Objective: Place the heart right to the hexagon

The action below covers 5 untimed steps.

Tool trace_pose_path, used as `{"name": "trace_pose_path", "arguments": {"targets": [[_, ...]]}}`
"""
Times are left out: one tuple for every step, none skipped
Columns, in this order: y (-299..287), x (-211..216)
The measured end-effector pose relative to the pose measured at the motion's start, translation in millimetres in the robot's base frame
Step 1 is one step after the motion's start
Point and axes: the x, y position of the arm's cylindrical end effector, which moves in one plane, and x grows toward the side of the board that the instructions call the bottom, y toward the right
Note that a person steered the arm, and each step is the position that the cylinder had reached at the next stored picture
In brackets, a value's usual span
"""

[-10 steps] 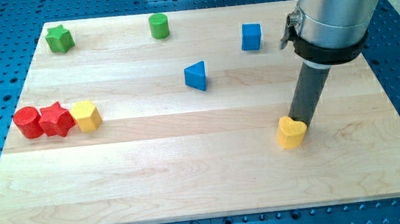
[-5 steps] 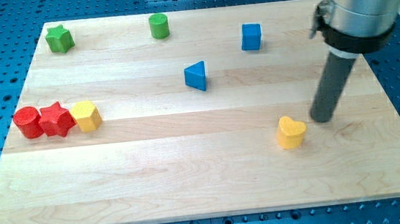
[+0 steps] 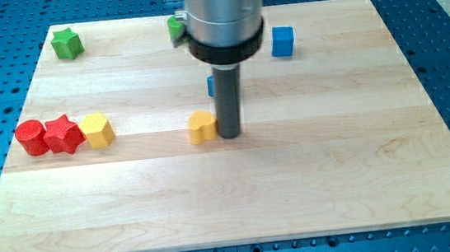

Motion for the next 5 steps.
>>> {"name": "trace_pose_path", "arguments": {"targets": [[-61, -3], [-98, 0], [-90, 18], [-96, 18], [-102, 18]]}}
